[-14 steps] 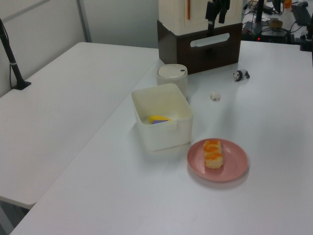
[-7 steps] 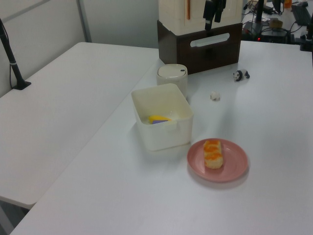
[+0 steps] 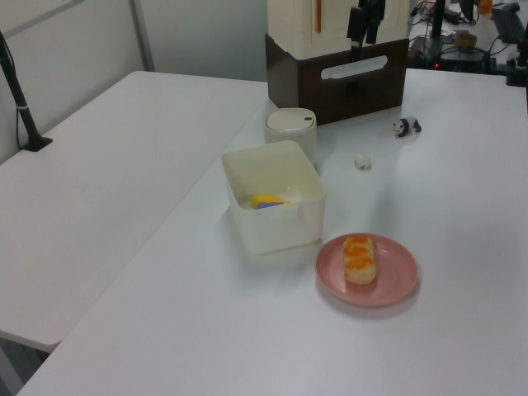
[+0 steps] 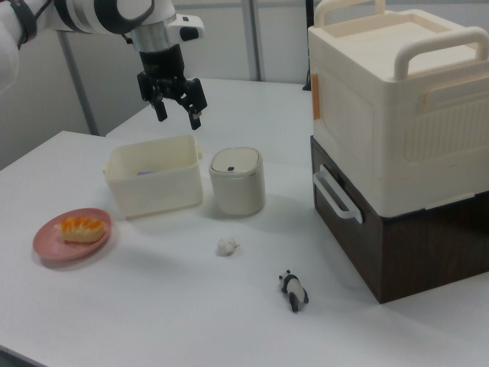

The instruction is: Put the bread on a plate

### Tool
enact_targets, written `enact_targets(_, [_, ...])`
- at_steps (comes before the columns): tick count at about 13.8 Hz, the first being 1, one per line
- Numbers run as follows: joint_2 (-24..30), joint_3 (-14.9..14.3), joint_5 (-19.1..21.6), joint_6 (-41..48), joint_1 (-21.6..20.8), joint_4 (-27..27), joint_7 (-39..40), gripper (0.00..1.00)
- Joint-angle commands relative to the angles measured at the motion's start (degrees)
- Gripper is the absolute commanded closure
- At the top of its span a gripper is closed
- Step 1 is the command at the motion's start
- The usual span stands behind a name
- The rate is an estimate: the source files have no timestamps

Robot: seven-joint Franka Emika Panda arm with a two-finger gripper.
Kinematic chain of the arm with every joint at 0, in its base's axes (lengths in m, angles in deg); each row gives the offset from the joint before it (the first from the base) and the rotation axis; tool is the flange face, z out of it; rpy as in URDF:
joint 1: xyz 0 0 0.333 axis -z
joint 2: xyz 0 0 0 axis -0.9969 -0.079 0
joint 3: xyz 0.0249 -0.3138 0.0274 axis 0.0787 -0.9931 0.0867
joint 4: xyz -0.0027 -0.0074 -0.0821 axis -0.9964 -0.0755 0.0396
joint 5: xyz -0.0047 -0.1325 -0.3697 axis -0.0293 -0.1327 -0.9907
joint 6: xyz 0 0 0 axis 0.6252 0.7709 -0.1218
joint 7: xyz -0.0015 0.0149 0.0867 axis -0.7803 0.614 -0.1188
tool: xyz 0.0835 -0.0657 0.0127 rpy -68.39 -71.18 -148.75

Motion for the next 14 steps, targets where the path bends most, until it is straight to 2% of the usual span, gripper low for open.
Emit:
enact_targets(1, [2.96, -1.6, 0.07, -0.7, -1.27, -3.37, 0.87, 0.0])
enact_targets(14, [2.7, -1.6, 0.6, 0.97, -1.27, -3.1, 0.87, 0.0])
